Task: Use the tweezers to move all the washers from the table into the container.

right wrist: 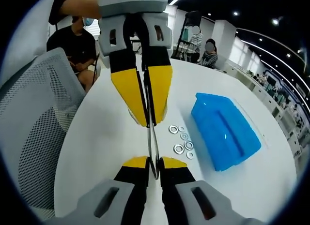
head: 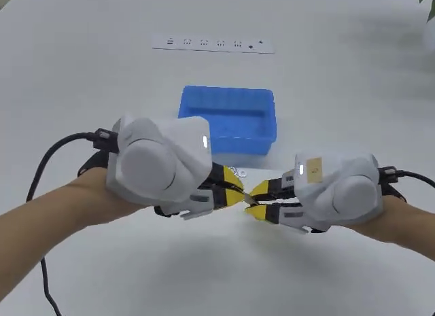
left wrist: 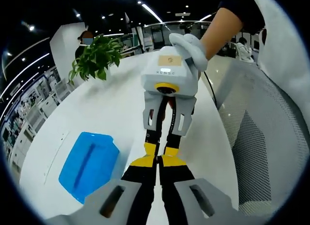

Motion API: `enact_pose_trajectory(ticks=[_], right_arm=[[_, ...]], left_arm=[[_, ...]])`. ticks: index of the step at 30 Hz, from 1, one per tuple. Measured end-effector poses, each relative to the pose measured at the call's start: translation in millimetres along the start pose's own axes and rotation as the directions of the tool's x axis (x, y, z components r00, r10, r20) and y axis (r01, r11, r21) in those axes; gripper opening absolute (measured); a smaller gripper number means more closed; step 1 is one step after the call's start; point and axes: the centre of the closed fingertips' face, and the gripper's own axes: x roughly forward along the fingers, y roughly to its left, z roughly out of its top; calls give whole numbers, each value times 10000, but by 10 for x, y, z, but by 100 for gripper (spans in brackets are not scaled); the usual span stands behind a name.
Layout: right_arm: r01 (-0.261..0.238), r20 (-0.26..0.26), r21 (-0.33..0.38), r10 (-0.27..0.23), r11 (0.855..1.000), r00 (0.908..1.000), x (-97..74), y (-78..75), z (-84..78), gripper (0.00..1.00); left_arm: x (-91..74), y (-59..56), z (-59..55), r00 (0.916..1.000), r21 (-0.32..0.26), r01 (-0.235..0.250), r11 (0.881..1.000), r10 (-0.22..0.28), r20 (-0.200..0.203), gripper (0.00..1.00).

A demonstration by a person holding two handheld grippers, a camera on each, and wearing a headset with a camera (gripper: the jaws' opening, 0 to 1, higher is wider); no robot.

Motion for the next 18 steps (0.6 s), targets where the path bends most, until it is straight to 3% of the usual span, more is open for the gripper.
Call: enact_pose_trajectory(ticks=[4,6,10,15,18], right_arm=[[-14,304,88,11,10000,9995,-49,-16,-31,8],[-31,489,113,25,9999,9988,-57,-21,-34,8],[-208,885,356,176,9991,9959,-67,-29,-32,7],[-520,1207,724,430,9960,9918,-70,-18,-32,8],[-663,1301,822,553,9944,9900,-65,-16,-23,8]], left_arm=[[84,-4,104,9969,-381,146,9992,-117,776,6],[108,8,125,9953,-124,93,9999,-81,965,6],[148,10,163,9909,-189,123,9997,-96,1344,6],[167,5,199,9809,-128,222,9997,-193,1936,6],[164,-1,214,9717,-619,549,9966,-390,2331,6]])
